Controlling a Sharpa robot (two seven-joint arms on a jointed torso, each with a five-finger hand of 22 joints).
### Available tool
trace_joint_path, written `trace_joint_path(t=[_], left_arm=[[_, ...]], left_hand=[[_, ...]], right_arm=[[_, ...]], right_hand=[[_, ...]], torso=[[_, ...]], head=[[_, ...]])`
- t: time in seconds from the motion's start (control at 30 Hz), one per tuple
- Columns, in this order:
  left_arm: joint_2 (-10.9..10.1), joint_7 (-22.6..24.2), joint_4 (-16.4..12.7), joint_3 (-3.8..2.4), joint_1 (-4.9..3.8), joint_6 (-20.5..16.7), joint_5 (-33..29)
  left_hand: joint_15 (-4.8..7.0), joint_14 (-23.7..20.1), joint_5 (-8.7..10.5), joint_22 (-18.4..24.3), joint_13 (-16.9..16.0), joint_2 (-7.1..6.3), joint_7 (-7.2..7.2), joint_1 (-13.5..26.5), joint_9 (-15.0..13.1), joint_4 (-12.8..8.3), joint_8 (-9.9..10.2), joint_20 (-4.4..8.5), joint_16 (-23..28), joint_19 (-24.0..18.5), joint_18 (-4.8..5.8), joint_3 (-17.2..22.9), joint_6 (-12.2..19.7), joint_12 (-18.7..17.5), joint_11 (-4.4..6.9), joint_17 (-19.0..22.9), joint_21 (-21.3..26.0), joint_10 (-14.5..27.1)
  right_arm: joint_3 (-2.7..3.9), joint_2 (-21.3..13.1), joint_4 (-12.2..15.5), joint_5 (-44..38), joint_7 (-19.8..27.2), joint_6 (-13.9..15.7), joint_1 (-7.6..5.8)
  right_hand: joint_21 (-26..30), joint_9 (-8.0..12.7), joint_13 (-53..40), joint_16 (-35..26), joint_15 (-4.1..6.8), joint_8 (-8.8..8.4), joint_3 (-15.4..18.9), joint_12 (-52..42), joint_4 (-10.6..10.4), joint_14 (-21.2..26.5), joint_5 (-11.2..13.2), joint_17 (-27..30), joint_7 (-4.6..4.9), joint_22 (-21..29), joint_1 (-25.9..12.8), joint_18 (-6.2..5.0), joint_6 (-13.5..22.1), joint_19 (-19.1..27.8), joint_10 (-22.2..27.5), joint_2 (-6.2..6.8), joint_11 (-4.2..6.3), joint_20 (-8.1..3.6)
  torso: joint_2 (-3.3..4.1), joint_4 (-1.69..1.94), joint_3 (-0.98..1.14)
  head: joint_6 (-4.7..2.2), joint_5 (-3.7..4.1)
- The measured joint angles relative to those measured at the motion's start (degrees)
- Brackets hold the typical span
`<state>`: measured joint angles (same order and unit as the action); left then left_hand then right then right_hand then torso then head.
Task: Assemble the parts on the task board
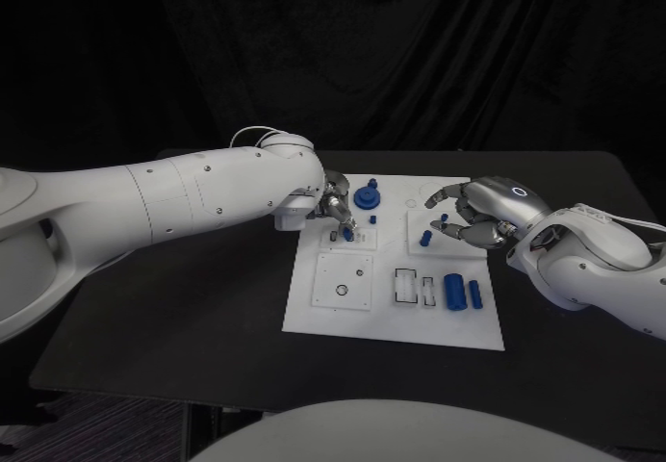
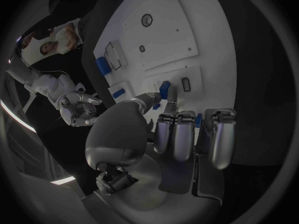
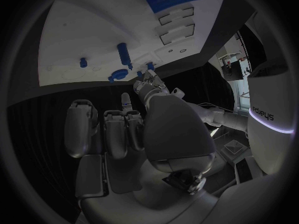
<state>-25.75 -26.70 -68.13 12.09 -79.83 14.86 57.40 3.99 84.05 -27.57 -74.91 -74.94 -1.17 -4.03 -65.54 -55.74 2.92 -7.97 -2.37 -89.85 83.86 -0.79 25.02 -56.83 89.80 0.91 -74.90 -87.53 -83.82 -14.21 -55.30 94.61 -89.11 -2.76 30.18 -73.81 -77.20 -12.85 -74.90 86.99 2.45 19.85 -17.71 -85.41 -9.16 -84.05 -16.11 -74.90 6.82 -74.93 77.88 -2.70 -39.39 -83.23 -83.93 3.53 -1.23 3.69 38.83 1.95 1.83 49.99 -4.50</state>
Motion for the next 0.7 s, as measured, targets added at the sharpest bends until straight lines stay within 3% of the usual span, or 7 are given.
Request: trace_joint_path(t=[0.37, 0.7], left_arm=[[-0.6, -0.9, -1.2, -0.01, 0.02, -1.0, 0.0], [-2.1, -2.3, -4.1, 0.09, 0.19, -4.6, 0.1]], left_hand=[[0.00, 0.0, 0.02, 0.0, 0.0, 0.08, -0.10, 0.4, -0.2, 0.0, 0.0, 0.00, 0.0, 0.0, 0.00, 0.3, -0.1, 0.0, 0.00, 0.0, 0.3, 0.0], [0.00, 0.0, -0.55, 0.0, 0.0, 0.23, 0.24, 0.8, -0.6, 0.3, -0.2, 0.00, 0.0, 0.0, 0.00, 0.6, -0.5, 0.0, 0.00, 0.0, 0.7, 0.0]], right_arm=[[0.00, 0.0, 0.0, 0.0, -0.1, -0.1, 0.00], [0.00, -0.1, 0.0, 0.0, -0.2, -0.2, 0.00]], right_hand=[[0.0, 0.0, 0.0, -0.2, 0.00, 0.00, 0.0, 0.0, 0.0, 0.0, 0.0, 0.0, 0.00, 0.0, 0.0, 0.00, 0.0, 0.0, 0.0, 0.00, 0.00, 0.00], [0.0, 0.0, 0.0, -0.2, 0.00, 0.00, 0.0, 0.2, 0.0, 0.0, 0.0, 0.0, 0.00, 0.0, 0.0, 0.00, 0.0, 0.0, 0.0, 0.00, 0.00, 0.00]], torso=[[0.03, 0.02, 0.01], [0.07, 0.02, 0.02]], head=[[0.00, -0.12], [0.00, -0.08]])
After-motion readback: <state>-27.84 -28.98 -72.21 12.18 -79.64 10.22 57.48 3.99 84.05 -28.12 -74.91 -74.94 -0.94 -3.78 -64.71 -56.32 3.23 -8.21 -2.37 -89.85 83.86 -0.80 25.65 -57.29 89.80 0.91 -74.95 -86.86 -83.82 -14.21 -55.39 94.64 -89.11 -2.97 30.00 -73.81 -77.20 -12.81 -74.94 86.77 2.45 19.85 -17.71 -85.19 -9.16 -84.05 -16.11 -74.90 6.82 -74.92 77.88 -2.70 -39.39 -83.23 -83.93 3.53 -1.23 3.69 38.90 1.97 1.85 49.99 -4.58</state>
